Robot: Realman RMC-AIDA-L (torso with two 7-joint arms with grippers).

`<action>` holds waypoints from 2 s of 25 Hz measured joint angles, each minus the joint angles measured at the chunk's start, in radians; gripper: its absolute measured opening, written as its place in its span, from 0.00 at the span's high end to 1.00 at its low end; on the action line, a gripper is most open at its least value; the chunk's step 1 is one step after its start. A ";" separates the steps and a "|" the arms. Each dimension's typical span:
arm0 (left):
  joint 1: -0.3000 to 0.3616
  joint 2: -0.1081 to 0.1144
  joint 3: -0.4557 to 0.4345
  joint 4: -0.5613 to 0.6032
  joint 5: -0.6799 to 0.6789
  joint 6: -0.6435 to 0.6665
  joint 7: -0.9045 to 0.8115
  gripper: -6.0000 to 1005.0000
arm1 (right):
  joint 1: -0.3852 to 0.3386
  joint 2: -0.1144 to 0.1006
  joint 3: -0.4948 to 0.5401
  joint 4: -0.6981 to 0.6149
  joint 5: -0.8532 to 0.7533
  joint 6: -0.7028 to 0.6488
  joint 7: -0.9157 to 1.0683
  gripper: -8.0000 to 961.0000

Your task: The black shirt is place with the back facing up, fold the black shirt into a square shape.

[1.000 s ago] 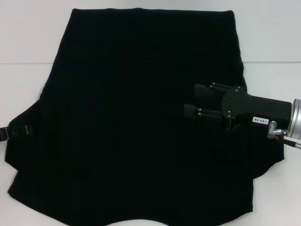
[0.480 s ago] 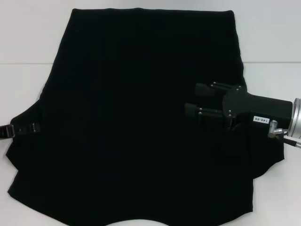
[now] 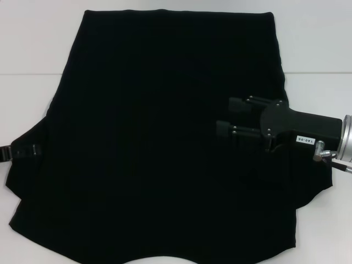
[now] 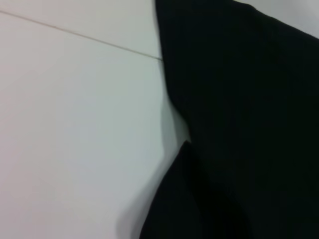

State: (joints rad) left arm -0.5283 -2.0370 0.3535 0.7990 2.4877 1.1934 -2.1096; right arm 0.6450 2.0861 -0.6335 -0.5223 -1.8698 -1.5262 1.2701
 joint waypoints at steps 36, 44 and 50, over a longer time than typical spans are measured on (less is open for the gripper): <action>0.004 -0.004 0.023 0.007 0.066 -0.016 -0.002 0.52 | -0.006 -0.001 0.000 -0.004 0.010 -0.009 0.000 0.18; 0.004 -0.006 0.025 0.006 0.071 -0.026 -0.003 0.70 | -0.005 -0.002 0.000 -0.004 0.011 -0.009 0.000 0.20; 0.003 -0.005 0.026 0.007 0.071 -0.024 -0.001 0.89 | -0.007 -0.002 0.000 -0.004 0.012 -0.009 0.000 0.25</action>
State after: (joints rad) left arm -0.5251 -2.0422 0.3797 0.8057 2.5587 1.1689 -2.1107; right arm 0.6376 2.0846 -0.6335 -0.5262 -1.8580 -1.5355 1.2701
